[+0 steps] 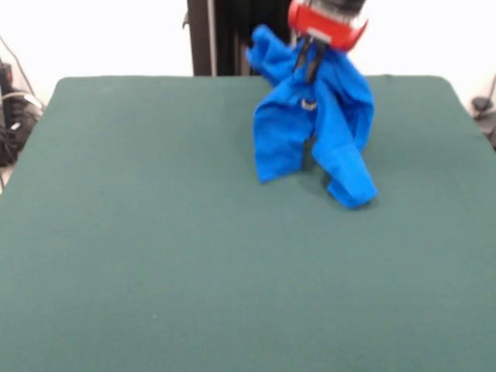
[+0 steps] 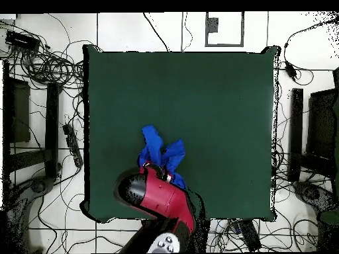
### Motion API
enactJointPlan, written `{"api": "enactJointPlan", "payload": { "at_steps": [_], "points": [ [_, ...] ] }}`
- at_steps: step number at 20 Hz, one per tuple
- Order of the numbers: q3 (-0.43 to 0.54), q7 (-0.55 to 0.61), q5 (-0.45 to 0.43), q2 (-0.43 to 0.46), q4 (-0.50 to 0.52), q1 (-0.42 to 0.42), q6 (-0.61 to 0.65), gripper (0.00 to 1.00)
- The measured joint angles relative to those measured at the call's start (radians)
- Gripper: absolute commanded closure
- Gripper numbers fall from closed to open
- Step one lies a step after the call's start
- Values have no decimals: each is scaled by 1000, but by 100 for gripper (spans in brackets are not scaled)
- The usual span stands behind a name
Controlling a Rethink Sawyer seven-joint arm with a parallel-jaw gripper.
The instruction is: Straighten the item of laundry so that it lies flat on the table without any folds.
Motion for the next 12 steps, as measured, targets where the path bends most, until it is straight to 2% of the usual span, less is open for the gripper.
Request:
{"api": "enactJointPlan", "payload": {
  "at_steps": [5, 9, 12],
  "points": [
    [-106, 0, -40, -77, 2, 98, 195, 100],
    [-165, 0, -64, -118, 1, 135, 288, 100],
    [-182, 0, -71, -133, -1, 130, 295, 100]
  ]
}}
